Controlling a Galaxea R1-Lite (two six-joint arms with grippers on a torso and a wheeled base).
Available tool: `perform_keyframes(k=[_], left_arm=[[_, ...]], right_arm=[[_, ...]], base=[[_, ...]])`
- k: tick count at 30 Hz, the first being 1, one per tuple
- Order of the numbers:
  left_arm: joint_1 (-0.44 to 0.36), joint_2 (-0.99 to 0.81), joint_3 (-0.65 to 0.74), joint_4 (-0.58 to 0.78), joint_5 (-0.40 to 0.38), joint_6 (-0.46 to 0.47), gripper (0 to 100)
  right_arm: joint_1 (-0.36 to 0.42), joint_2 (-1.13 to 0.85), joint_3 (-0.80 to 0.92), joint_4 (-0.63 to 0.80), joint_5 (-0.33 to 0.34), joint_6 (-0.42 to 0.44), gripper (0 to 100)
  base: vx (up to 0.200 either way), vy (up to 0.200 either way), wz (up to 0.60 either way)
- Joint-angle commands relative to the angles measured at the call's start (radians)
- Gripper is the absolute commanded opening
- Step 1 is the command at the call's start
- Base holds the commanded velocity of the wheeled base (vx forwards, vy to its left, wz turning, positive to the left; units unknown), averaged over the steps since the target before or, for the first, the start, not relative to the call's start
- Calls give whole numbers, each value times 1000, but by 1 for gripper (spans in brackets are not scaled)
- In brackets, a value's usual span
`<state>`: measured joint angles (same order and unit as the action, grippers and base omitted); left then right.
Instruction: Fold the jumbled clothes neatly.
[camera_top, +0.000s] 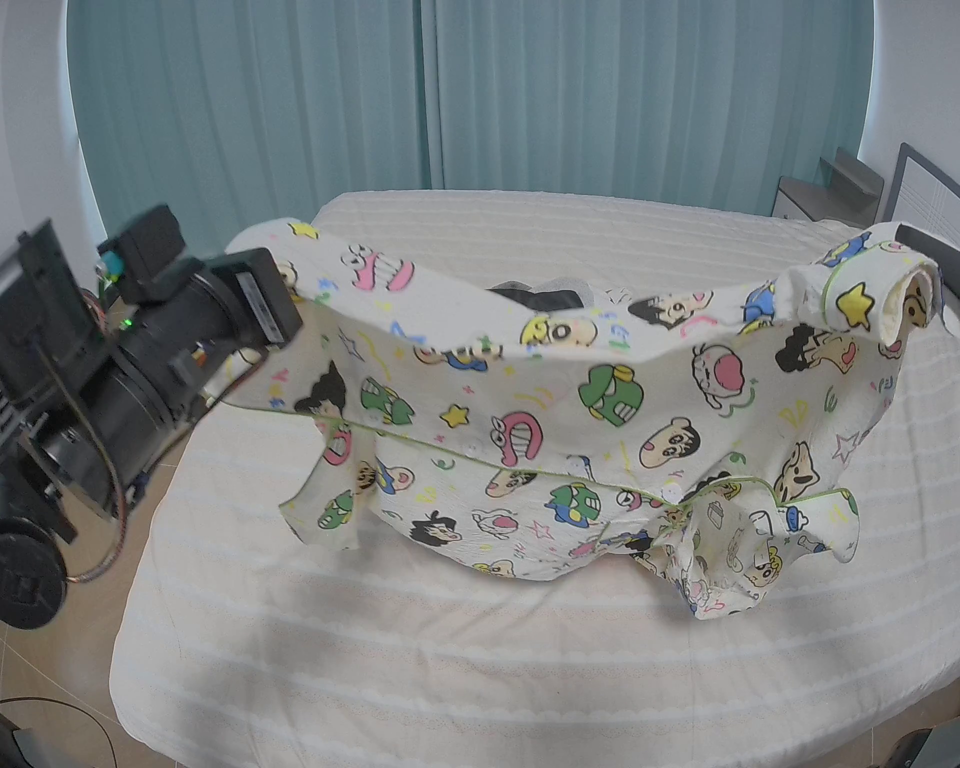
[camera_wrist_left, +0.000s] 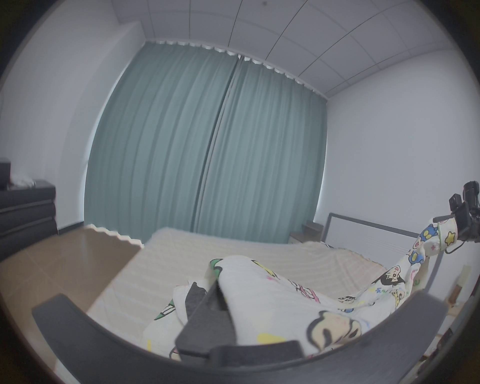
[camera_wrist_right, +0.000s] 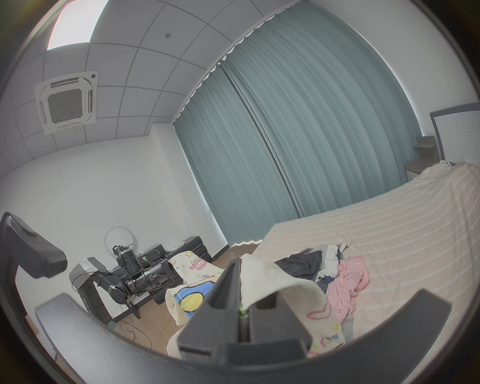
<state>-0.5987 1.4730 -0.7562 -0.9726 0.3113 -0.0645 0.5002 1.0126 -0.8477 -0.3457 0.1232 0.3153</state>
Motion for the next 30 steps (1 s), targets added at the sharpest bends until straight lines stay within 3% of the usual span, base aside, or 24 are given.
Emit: perform_keyframes(k=[1,6,22,30], left_arm=[[2,-122,-66,23,32,100,0],[2,-131,-106,26,81,198,0],[-6,-188,-40,26,97,196,0],[-7,-188,-14,28,97,195,0]], right_arm=[[-3,-20,-71,4,10,-4,0],[0,-9,-137,7,13,-7,0],[8,-29,-103,7,53,-4,0],[9,-29,-94,7,55,4,0]], base=[[0,0,0],[0,0,0],[0,0,0],[-200,0,0]])
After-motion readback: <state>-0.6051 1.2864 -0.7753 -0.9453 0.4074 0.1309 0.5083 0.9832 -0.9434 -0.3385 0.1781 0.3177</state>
